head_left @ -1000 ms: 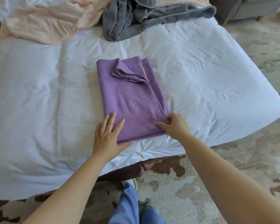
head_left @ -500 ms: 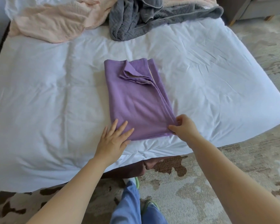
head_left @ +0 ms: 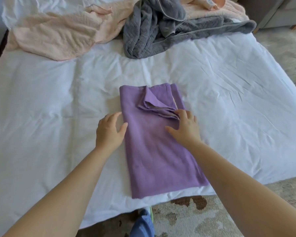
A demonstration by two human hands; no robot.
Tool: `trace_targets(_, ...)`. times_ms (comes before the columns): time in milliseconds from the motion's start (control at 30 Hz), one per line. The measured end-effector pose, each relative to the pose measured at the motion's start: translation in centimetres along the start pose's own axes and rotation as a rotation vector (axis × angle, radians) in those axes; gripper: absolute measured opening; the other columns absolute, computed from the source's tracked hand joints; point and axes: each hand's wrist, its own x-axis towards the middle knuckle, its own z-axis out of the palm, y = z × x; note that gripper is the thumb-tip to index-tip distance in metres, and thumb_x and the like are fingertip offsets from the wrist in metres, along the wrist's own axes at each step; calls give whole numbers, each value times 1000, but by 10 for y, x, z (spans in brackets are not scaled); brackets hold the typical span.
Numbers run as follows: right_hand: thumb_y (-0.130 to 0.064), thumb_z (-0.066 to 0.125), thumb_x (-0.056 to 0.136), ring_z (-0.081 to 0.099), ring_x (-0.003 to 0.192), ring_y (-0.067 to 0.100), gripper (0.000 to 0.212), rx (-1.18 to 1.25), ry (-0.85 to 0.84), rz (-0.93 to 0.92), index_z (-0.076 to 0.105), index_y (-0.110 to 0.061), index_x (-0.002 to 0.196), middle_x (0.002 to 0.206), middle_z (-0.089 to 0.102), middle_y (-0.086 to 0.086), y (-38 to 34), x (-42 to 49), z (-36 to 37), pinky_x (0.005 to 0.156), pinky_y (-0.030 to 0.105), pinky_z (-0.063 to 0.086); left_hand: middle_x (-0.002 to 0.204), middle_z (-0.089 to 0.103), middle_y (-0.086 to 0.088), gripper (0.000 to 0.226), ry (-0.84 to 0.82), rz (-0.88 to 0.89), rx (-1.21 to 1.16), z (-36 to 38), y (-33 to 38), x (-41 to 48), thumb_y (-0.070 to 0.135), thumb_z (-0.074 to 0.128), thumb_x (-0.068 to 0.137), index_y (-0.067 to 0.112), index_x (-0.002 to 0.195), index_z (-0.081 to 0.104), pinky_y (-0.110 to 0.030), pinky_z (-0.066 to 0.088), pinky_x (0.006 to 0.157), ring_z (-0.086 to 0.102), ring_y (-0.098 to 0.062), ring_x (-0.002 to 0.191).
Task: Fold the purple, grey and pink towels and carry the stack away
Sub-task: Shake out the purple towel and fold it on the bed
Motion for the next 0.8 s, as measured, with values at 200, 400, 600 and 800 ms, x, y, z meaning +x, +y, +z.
trace_targets(200,-40,60,82,45,119,27,60,-334,-27,-289,42,-24,136,131,50,0,-24,70,26,93,39,38,147,40,-8,56,-85,0,-36,9,-4,108,31,55,93,9,141,39,-39,28,111,37,-30,134)
trace_targets(400,-19,46,88,49,74,25,8,239,68,368,52,-17,83,73,52,0,-10,124,15,57,31,34,126,60,-5,37,-225,-24,-64,16,-10,167,31,47,96,16,130,54,-41,39,101,49,-31,121)
trace_targets(600,-38,55,77,57,82,20,21,390,-25,480,53,-20,88,92,59,0,-16,144,15,69,32,46,88,66,3,8,-312,-93,-441,18,-12,184,26,61,91,20,87,66,-19,47,79,61,-12,86)
trace_targets(800,-47,67,81,65,83,17,32,549,-214,488,58,-20,95,91,65,-4,-23,151,7,63,28,52,84,64,4,19,-327,-24,-170,22,-20,189,43,53,93,26,86,59,-35,38,87,57,-17,87)
